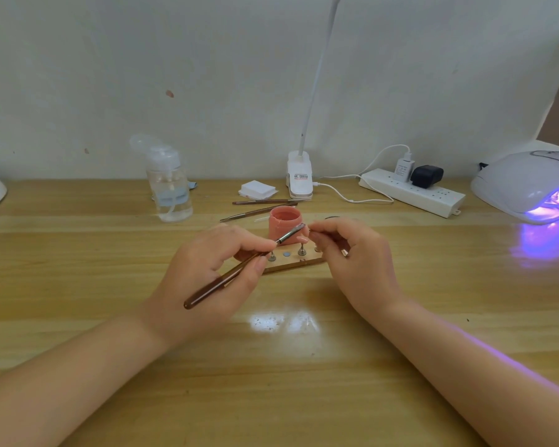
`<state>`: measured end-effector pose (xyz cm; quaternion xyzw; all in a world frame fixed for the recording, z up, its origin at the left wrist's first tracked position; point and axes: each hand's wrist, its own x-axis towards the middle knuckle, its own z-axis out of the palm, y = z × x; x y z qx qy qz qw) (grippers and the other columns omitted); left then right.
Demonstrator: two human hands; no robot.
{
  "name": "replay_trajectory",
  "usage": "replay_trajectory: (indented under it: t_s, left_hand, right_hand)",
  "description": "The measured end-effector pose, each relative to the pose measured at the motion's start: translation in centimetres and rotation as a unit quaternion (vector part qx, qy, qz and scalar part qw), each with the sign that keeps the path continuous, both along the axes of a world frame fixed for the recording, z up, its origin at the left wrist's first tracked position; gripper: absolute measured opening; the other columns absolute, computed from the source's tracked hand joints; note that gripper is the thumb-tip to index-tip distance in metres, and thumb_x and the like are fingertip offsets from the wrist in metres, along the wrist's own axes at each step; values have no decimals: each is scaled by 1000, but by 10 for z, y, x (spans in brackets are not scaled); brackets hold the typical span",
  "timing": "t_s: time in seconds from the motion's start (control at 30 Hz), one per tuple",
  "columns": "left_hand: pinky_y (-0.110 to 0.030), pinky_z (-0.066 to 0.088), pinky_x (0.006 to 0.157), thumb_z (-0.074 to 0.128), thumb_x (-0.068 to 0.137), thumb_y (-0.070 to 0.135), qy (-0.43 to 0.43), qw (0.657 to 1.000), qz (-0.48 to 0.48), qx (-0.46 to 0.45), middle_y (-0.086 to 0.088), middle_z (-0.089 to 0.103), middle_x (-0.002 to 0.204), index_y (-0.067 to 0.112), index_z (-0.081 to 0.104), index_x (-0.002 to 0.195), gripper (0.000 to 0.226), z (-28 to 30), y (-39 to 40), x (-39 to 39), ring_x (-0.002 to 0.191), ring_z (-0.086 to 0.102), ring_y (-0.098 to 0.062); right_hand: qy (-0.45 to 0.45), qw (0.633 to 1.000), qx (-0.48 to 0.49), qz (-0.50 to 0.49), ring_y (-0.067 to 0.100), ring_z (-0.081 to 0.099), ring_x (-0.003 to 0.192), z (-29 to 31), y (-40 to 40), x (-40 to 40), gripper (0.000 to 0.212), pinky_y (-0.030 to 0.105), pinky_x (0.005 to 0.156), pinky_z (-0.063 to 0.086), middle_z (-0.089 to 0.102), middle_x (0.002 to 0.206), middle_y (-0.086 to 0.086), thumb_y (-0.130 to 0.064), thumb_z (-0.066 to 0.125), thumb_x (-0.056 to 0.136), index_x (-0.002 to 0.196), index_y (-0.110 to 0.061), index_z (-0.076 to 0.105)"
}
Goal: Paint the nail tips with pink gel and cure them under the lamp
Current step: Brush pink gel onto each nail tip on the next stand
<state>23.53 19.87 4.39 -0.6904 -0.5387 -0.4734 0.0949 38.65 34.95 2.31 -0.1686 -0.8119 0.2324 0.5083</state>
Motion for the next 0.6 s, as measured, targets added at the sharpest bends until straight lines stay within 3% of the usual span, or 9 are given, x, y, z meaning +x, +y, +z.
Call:
replay_trajectory:
  t_s: [0.2,0.33,0.5,0.6]
  left_hand:
    - [-19,49,75,53,88,24,-47,999,1,2,6,70,86,29,62,98,15,0,-3,0,83,65,-11]
    - [-16,48,78,54,90,25,-27,1000,1,-3,7,70,91,21,65,104,18,0,0,3,86,64,-6]
    - [-36,52,73,52,88,22,-43,999,-3,-2,2,69,84,13,68,94,19,-4,-2,0,81,65,-16]
    - [-29,51,75,53,90,24,-55,998,-7,-1,4,69,87,22,65,99,16,-3,-2,2,83,65,-15]
  right_hand:
    - [-2,1000,-4,2,-7,60,79,0,-1,0,15,12,69,47,60,82,-28,-3,69,85,95,-14,73]
    - [-8,1000,-12,3,1,62,81,0,-1,0,16,18,71,50,62,85,-25,-3,68,86,97,-12,74]
    - [-3,999,-47,7,10,63,76,1,-4,-1,11,31,70,52,66,80,-16,-7,70,86,95,-12,74]
    - [-7,998,-60,10,11,65,76,1,-5,-1,12,33,73,53,70,83,-8,-6,70,86,95,-12,74]
